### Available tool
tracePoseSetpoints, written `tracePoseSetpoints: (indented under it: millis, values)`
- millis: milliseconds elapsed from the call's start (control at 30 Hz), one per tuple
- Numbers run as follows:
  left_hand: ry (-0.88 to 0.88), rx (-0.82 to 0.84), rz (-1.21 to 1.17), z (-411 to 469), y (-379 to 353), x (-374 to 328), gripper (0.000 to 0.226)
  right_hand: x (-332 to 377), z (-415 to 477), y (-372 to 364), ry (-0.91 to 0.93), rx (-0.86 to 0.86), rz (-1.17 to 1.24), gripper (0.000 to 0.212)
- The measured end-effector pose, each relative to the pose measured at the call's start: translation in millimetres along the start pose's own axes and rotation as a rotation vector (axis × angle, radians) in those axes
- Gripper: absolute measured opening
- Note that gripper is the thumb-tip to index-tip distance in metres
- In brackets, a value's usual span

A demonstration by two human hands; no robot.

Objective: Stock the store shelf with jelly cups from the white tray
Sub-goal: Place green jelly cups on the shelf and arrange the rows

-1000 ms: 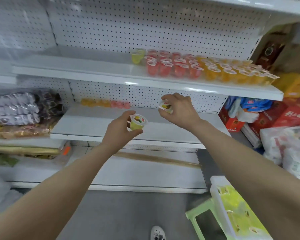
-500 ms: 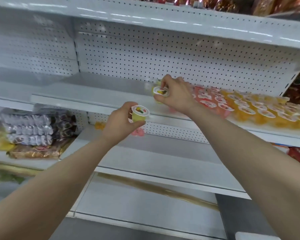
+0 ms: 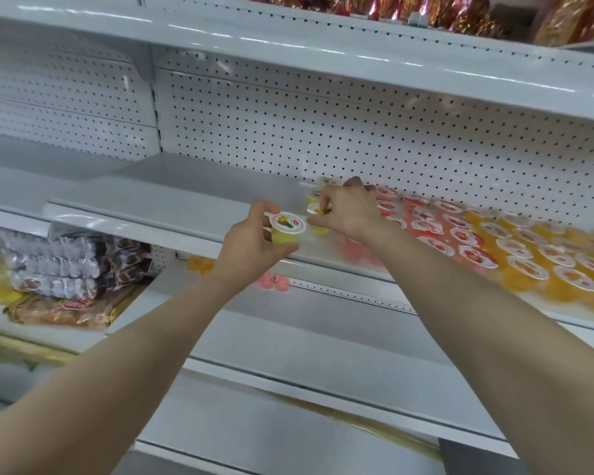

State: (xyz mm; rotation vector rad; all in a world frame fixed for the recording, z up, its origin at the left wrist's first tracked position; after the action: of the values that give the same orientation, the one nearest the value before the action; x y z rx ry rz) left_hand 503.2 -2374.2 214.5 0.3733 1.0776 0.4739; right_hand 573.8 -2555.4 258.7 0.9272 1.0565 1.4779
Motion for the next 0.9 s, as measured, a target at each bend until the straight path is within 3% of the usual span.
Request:
tracePoseSetpoints:
  millis: [233, 333, 733, 900]
  values:
    - [-0.02, 0.044, 0.006, 15.2, -27.9, -11.5, 0.049, -4.7, 0.3, 4.1, 0.015, 0.009, 0.057, 0.026]
    - [-0.006, 0.053, 0.014, 20.7, -38.4, -8.6, 0.048, -7.2, 1.7, 10.9, -0.003, 0.0, 0.149, 0.034]
    - [-0.008, 0.068, 0.093, 31.7, -57.1, -4.5, 0.05, -32.8, -13.5, 25.7, 0.019, -0.25, 0.065, 0.03]
    - [-0.143, 0.058, 0.146, 22.7, -45.9, -12.7, 0.056, -33.6, -33.3, 41.5, 0.042, -0.331, 0.005, 0.032]
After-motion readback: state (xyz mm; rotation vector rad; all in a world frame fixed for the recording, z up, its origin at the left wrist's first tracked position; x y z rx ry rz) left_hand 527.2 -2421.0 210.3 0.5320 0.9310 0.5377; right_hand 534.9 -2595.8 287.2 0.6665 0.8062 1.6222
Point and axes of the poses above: each hand's wrist, its own z-axis towards the middle knuckle, its own y-axis out of the back of the hand, x = y × z, the point moved 8 cm from there along z, towards the middle knuckle
